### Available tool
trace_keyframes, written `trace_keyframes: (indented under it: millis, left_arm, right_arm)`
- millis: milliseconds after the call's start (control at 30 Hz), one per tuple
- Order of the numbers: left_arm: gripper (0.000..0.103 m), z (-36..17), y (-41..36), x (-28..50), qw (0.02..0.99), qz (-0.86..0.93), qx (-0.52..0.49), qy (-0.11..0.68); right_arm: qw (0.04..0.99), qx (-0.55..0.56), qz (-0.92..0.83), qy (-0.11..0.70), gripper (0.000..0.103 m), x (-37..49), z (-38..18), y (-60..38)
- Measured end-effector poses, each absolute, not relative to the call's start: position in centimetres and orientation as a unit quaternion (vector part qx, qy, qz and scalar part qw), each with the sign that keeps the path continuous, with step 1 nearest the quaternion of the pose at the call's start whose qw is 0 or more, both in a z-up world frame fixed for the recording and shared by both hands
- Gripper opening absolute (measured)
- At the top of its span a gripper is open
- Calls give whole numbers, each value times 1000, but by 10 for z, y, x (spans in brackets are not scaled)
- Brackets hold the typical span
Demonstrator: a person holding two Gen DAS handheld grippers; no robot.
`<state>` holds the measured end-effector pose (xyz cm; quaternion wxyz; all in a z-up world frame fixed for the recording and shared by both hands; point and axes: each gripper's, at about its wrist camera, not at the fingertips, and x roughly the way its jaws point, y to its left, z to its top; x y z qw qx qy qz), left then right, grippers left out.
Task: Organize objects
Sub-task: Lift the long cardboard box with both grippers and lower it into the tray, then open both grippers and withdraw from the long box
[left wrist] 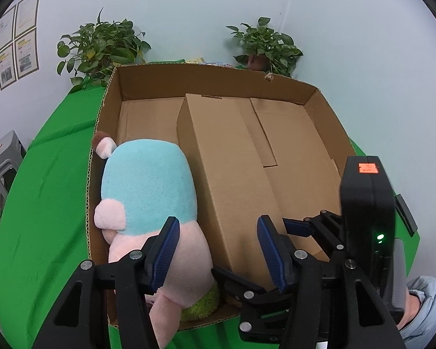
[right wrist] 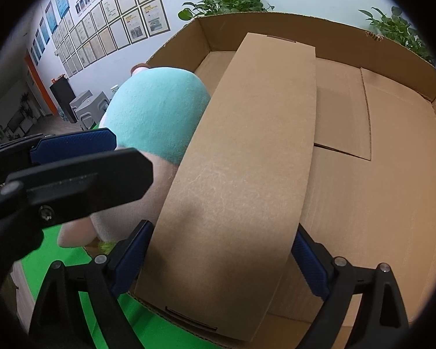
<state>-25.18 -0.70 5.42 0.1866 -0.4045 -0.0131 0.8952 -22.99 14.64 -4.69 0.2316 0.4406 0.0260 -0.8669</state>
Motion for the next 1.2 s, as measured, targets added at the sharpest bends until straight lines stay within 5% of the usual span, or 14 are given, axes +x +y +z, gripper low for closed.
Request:
trace_keyframes:
  millis: [433,600,667,867,1200]
  left_arm:
    - [55,65,-8,-234,179,910,-374,-9]
    - [71,76,-2,-207,153,936,-318,3]
    - [85,81,0,-193,143,946,-292,2]
    - [97,89,10,-147,114,964,-239,-4]
    - [99,94,22,-88,99,970,-220,-10]
  right_arm:
    - [228,406,-885,-8,97,-212,-17,183]
    - [207,384,-900,23,102,-191,-2,188]
    - [189,355,-915,34,102,-174,10,193]
    - [122,310,-940,73,102,-145,27,198]
    - [91,274,-956,58,102,-97,29,213]
